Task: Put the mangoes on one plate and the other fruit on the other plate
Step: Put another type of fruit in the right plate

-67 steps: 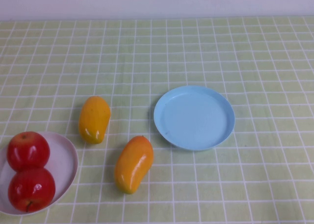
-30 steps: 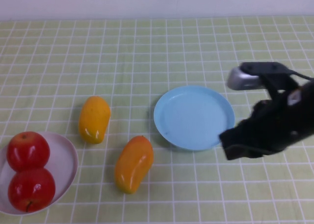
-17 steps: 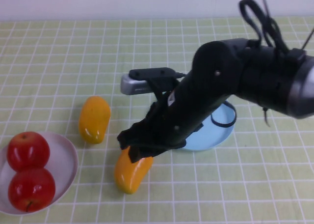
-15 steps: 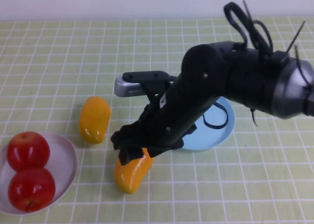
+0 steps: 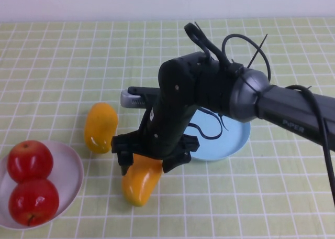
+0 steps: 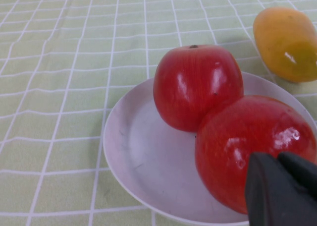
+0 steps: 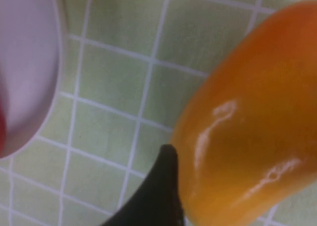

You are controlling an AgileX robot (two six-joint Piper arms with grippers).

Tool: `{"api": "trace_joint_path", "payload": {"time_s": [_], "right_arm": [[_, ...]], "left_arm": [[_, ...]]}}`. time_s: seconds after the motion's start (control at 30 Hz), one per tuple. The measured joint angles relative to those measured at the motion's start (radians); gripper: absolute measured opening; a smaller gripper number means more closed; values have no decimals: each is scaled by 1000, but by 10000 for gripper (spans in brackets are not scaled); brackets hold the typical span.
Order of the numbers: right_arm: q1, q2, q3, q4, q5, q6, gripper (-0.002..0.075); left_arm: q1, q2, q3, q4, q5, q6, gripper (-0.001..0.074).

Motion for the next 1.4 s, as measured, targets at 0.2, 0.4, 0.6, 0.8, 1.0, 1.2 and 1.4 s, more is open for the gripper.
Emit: {"api": "trace_joint_path", "payload": {"time_s": [0.2,0.4,0.6,0.8,1.0,1.2,1.4], "right_arm": [[0,59,-44,-37,32,43,692],[0,118,-90,-45,34,40,689],[0,129,-97,-53,36,12,578],[0,130,-118,-68,94,-40,578],[-33,75,-167,-164,154,-51,578],[-156,17,-177,-276,144,-81,578],[-223,81,-177,-287,127,-120,578]], "left_arm": [[0,0,0,0,0,0,4],[0,0,0,0,0,0,4],[0,0,0,0,0,0,4],[0,0,0,0,0,0,4],[0,0,0,0,0,0,4],[0,0,0,0,0,0,4],[0,0,0,0,0,0,4]]}}
